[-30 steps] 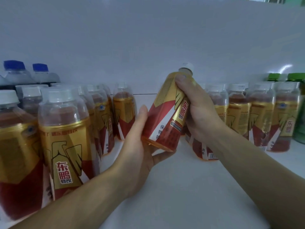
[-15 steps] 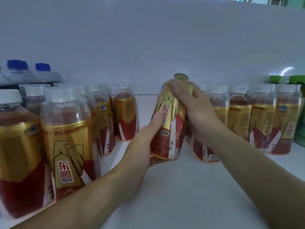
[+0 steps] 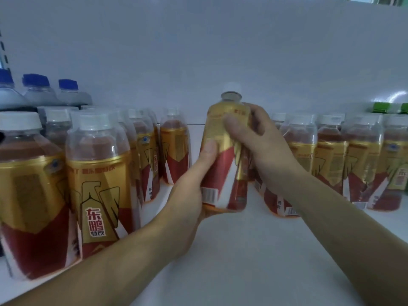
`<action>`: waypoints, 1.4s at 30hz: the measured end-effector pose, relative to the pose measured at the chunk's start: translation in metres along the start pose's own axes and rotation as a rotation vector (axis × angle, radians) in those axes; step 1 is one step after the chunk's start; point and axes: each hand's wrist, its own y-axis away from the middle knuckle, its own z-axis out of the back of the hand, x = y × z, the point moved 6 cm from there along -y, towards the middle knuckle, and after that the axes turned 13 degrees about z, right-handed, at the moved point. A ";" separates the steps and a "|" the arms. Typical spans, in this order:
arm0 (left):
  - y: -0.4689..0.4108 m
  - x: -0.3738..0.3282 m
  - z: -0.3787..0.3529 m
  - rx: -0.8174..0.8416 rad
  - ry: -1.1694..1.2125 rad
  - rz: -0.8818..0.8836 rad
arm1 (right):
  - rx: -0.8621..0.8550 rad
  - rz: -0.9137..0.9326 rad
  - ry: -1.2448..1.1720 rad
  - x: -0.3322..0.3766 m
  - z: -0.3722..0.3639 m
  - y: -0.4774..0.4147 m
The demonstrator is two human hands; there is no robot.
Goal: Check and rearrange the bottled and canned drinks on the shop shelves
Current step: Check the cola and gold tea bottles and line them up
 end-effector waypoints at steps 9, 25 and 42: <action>-0.005 0.007 -0.001 0.043 0.057 0.102 | 0.017 -0.055 -0.030 0.004 0.002 0.003; 0.008 -0.001 -0.017 0.436 0.465 0.279 | 0.016 -0.463 -0.397 -0.014 -0.002 0.009; 0.004 -0.006 -0.003 0.078 -0.298 -0.165 | 0.192 0.257 -0.199 0.025 0.001 0.002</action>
